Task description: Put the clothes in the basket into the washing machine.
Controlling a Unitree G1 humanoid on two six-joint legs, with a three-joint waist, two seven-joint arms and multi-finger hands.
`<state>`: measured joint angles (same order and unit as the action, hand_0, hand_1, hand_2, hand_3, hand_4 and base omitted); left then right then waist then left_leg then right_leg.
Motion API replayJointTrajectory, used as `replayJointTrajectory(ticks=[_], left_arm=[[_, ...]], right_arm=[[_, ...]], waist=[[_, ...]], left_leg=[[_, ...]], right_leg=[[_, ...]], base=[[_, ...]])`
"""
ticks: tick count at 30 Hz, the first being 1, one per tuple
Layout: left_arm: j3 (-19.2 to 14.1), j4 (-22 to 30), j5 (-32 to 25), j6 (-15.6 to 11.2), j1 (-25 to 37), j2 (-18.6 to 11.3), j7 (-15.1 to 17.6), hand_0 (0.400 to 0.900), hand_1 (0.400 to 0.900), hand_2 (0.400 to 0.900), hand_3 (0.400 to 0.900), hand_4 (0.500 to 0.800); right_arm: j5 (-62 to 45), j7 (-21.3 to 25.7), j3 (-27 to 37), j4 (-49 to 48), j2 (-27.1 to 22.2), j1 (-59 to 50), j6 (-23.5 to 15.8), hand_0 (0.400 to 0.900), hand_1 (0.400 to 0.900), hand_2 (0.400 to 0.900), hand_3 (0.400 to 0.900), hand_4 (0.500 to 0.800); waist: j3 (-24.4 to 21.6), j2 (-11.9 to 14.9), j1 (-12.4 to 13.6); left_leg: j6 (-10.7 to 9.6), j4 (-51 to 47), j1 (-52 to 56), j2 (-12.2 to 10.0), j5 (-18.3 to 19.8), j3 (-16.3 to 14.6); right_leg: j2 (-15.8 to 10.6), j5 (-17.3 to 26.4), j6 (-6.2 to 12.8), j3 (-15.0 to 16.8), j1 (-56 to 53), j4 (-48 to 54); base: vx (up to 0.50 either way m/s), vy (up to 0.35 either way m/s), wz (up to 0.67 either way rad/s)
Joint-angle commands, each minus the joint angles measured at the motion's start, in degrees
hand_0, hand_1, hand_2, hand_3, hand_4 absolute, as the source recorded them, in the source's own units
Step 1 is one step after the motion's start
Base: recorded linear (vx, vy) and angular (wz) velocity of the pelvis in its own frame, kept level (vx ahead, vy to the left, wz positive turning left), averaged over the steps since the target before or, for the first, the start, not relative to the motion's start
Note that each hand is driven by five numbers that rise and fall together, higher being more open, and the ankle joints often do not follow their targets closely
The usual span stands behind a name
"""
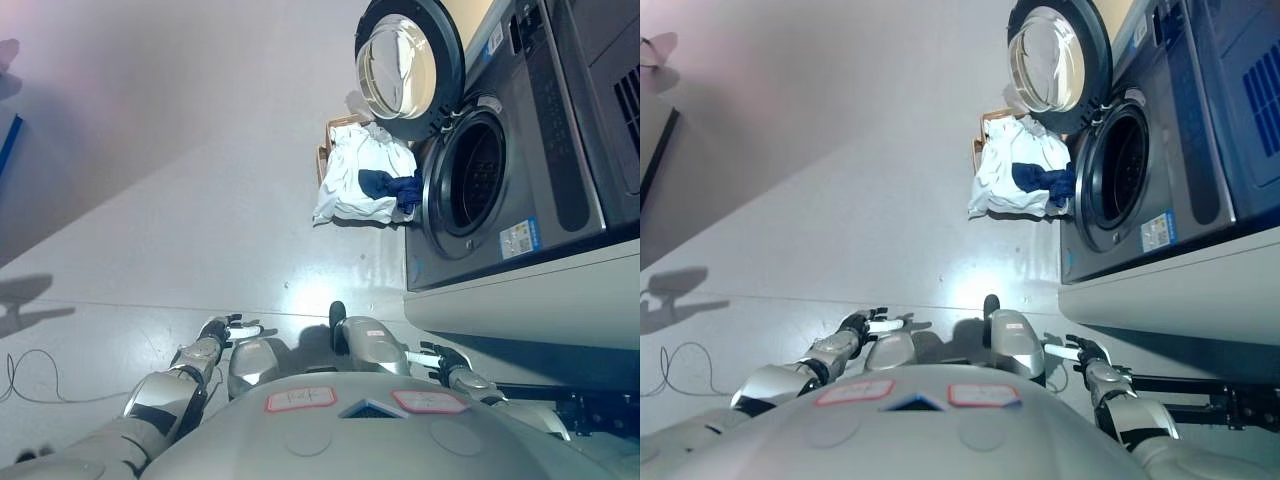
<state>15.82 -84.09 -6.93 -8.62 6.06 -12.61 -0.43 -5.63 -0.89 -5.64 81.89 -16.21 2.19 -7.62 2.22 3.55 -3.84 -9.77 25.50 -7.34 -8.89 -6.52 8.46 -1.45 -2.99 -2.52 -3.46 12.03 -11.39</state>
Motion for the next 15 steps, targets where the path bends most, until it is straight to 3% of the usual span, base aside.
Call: replayJointTrajectory(ticks=[1,8,12,15], left_arm=[[-0.58,1.83,-1.37,-0.76,1.86,-1.85,0.88,0.900,0.900,0.900,0.900,0.800],[-0.49,2.23,-1.70,-1.08,1.37,-2.11,1.50,0.900,0.900,0.900,0.900,0.800],[-1.26,1.47,-1.88,-1.15,0.27,-1.99,1.50,0.900,0.900,0.900,0.900,0.800],[-2.19,0.45,-1.95,-1.07,-0.90,-1.82,1.23,0.900,0.900,0.900,0.900,0.800]], right_arm=[[-1.44,1.62,-1.58,1.04,-1.99,-0.24,-1.03,0.900,0.900,0.900,0.900,0.800],[-1.84,2.22,-2.79,1.03,-1.69,0.28,-1.45,0.900,0.900,0.900,0.900,0.800],[-2.61,2.40,-2.09,1.72,-1.95,0.85,-1.81,0.900,0.900,0.900,0.900,0.800],[-2.62,2.22,-1.62,2.28,-1.88,1.36,-1.88,0.900,0.900,0.900,0.900,0.800]], waist=[[1.47,0.87,0.32],[3.63,-1.25,2.83],[2.92,-2.63,2.87],[1.98,-3.40,2.92]], left_leg=[[6.54,0.46,-5.42,3.64,0.99,-7.26],[4.96,-20.46,-9.95,0.61,-7.05,-4.87],[4.91,-29.35,-9.74,-0.15,-7.32,-6.56],[5.05,-29.32,-8.49,-0.21,-6.98,-7.55]], right_leg=[[-0.50,4.74,3.35,3.75,-4.37,5.66],[2.72,1.61,3.71,6.87,-10.51,5.90],[4.25,-0.57,4.14,9.25,-13.14,5.34],[4.86,-2.25,4.53,11.35,-14.90,4.78]], base=[[0.15,-0.060,-0.38],[0.17,0.015,-0.31],[0.22,0.026,-0.34],[0.25,0.069,-0.66]])
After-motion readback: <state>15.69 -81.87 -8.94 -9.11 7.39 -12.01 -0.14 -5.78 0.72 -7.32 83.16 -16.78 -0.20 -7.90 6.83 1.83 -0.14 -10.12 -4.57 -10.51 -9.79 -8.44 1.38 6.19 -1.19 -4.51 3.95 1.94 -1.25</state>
